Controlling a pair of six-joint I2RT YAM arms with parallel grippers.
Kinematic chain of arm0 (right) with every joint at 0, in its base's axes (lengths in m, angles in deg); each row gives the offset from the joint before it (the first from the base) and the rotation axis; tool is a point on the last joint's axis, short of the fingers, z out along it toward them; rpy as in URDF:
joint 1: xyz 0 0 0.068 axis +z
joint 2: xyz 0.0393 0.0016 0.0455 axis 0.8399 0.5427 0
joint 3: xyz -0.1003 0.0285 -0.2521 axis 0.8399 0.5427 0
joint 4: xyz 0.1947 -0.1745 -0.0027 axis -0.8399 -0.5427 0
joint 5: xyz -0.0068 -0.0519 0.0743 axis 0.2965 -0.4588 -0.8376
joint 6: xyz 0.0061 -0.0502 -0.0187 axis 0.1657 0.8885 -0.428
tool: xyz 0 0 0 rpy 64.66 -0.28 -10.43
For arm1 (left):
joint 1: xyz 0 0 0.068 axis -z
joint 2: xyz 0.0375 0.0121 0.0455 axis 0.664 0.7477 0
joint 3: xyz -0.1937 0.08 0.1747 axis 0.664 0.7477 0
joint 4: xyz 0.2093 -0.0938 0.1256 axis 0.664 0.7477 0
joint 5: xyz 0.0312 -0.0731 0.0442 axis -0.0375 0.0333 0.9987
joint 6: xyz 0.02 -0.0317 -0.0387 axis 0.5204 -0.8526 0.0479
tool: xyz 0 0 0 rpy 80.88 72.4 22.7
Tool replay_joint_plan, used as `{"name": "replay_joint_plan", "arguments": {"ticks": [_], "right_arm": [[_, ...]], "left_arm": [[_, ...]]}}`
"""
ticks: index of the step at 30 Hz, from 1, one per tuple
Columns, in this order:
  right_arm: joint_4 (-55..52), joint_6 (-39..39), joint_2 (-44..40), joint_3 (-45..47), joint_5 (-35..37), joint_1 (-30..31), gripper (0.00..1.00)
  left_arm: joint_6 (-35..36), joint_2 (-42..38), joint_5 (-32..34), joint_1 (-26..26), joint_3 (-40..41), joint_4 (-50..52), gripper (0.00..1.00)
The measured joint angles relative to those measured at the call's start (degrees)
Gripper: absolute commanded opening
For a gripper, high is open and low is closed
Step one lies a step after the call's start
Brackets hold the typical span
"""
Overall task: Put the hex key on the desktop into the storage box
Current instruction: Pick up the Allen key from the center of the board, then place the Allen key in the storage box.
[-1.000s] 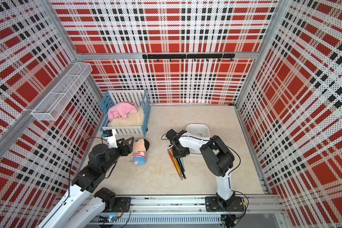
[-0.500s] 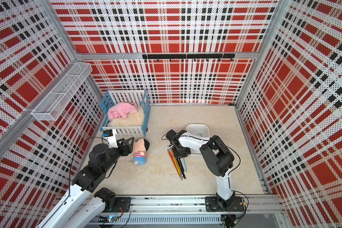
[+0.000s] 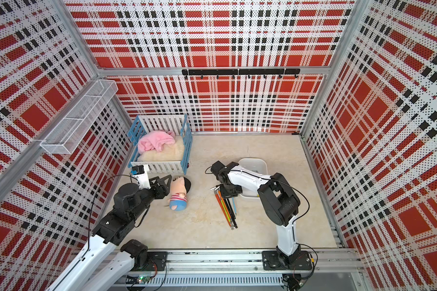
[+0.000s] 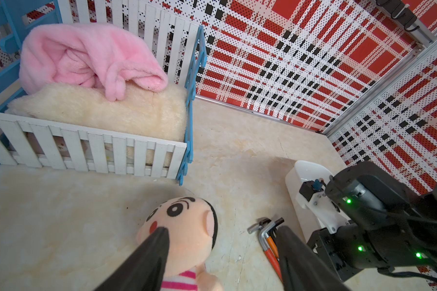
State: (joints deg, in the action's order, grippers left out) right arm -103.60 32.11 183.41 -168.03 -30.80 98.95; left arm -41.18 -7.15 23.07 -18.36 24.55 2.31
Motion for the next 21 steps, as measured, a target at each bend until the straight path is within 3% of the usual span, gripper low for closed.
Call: {"name": "replay_joint_plan", "arguments": {"ticks": [12, 21], "right_arm": [[-4.11, -0.39, -2.08, -9.88, -0.07, -1.03, 0.0], [-5.92, 1.44, -5.31, -12.61, 0.61, -10.69, 0.0]], "left_arm": [[0.0, 0.0, -0.02, 0.0, 0.0, 0.0, 0.72], [0.0, 0.0, -0.02, 0.0, 0.0, 0.0, 0.72]]}}
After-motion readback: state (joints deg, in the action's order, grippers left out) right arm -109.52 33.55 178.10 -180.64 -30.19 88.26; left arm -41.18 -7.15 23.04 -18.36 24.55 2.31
